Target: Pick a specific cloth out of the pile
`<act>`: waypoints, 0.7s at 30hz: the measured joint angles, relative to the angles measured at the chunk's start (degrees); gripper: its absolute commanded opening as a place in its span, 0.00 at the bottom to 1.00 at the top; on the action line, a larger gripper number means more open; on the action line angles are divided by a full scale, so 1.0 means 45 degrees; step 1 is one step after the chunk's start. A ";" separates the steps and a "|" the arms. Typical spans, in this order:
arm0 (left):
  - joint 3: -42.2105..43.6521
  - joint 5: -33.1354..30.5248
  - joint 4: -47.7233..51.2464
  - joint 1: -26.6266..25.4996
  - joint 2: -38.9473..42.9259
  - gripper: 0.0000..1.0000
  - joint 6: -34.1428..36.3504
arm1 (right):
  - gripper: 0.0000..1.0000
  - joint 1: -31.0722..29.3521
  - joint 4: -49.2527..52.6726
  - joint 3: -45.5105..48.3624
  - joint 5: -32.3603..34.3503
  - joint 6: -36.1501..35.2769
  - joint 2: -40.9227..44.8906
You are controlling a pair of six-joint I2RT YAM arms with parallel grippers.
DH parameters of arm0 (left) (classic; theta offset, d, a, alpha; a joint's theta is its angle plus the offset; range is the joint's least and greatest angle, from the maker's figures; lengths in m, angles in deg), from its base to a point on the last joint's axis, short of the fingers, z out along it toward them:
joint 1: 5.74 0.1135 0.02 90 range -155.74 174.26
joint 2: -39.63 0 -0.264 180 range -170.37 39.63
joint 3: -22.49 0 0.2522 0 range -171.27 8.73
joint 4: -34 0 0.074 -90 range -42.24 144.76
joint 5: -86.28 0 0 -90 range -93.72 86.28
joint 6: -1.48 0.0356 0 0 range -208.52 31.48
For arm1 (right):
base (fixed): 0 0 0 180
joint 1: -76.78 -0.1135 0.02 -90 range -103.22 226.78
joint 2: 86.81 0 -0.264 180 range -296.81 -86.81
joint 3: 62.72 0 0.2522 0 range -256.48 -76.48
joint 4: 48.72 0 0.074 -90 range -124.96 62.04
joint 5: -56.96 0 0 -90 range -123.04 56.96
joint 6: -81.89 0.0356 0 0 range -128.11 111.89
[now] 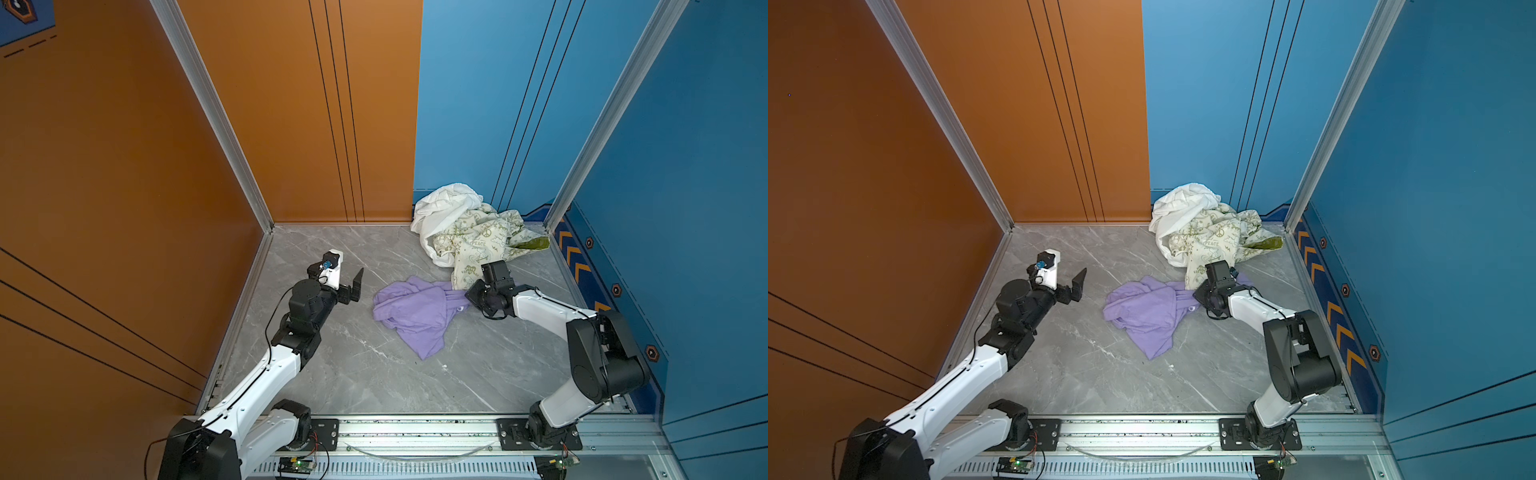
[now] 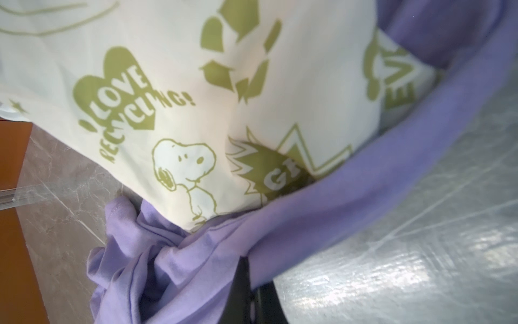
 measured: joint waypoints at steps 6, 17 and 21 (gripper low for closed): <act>0.0000 0.0000 -0.0005 0.0000 0.0000 0.98 0.0049 | 0.00 0.0010 -0.0889 0.0806 0.0228 0.0597 0.2331; 0.0000 0.0068 -0.0005 0.0000 0.0000 0.98 0.0049 | 0.00 -0.0495 -0.3332 0.1603 0.1564 0.0986 0.6062; 0.0000 0.0097 -0.0005 0.0000 0.0000 0.98 0.0049 | 0.00 -0.1239 -0.3934 0.1457 0.1914 0.0355 0.6494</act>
